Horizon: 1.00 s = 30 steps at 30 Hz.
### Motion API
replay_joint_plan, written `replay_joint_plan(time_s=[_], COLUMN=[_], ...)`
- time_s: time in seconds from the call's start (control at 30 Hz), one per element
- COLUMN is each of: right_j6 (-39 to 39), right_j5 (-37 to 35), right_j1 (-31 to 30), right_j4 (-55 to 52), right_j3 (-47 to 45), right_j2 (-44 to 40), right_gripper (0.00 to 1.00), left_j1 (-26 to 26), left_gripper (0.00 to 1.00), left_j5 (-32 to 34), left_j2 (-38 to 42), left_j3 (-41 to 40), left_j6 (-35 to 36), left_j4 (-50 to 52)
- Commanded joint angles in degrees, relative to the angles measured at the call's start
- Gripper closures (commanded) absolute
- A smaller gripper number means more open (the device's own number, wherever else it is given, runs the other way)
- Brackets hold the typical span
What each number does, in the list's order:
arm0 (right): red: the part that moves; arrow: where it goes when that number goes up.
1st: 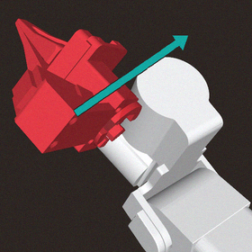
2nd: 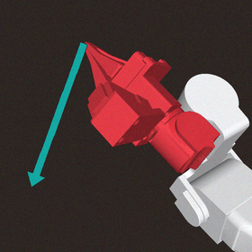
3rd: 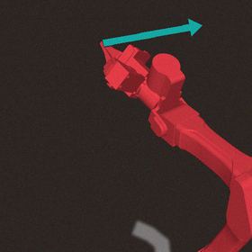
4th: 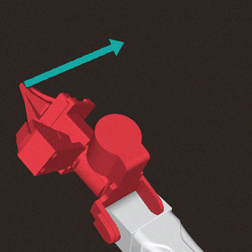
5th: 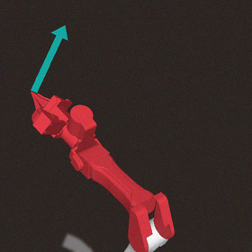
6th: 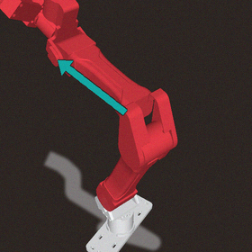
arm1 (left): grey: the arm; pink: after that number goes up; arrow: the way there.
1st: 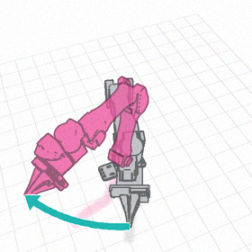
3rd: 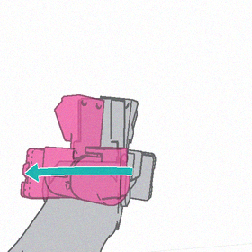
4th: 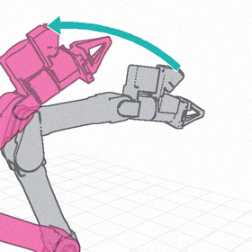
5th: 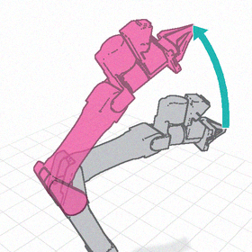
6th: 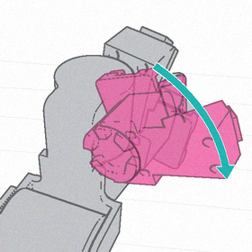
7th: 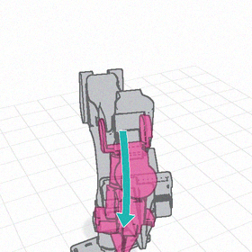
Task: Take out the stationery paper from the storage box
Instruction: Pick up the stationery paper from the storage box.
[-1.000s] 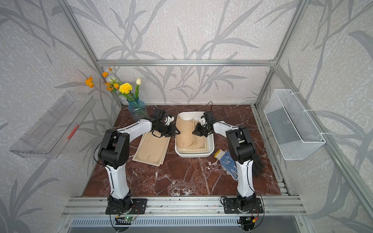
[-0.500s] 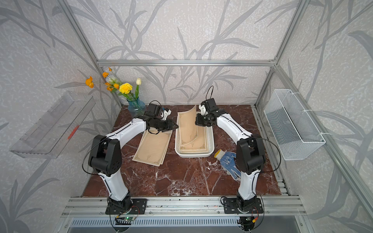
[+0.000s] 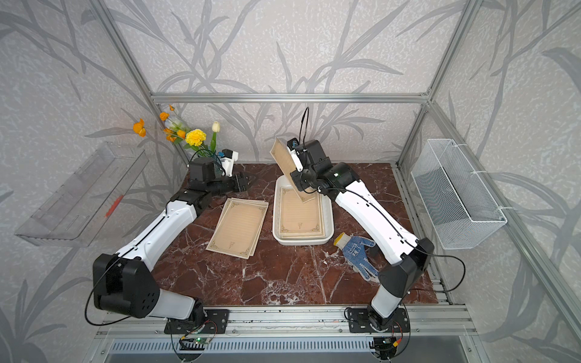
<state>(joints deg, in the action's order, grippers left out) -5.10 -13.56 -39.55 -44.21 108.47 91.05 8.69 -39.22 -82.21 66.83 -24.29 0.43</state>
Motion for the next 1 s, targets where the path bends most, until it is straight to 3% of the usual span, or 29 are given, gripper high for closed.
replay_joint_plan(time_s=[0.0,0.1,0.23,0.3,0.53,0.7,0.97], right_j6=[-4.2,-3.1,-2.8,-2.7,-1.8,-0.6,1.8], right_j5=[1.0,5.5,12.4,15.9,25.6,31.8,38.5], right_j1=[-1.0,-1.0,-0.7,-0.6,-0.1,0.0,0.0], right_j4=[7.1,15.2,22.2,24.0,32.1,33.6,36.3], right_j3=[-2.7,-8.8,-13.8,-15.3,-22.2,-24.3,-26.6], right_j2=[-8.5,-16.1,-23.3,-25.8,-34.5,-37.4,-39.3], right_gripper=[1.00,1.00,1.00,1.00,1.00,1.00,1.00], left_j1=[-1.2,-1.1,-0.4,0.6,7.5,12.2,13.2], left_gripper=[0.46,0.46,0.46,0.46,0.44,0.43,0.46], left_j5=[-6.3,-9.4,-13.7,-16.0,-22.9,-22.7,-21.2], left_j2=[2.0,3.3,4.9,5.5,11.7,17.9,22.4], left_j3=[-2.9,-5.3,-9.8,-10.0,-10.5,-8.6,-7.6], left_j6=[-5.9,-8.7,-14.1,-14.0,-0.1,14.4,16.1], left_j4=[-14.8,-24.8,-45.5,-49.8,-50.2,-37.1,-35.3])
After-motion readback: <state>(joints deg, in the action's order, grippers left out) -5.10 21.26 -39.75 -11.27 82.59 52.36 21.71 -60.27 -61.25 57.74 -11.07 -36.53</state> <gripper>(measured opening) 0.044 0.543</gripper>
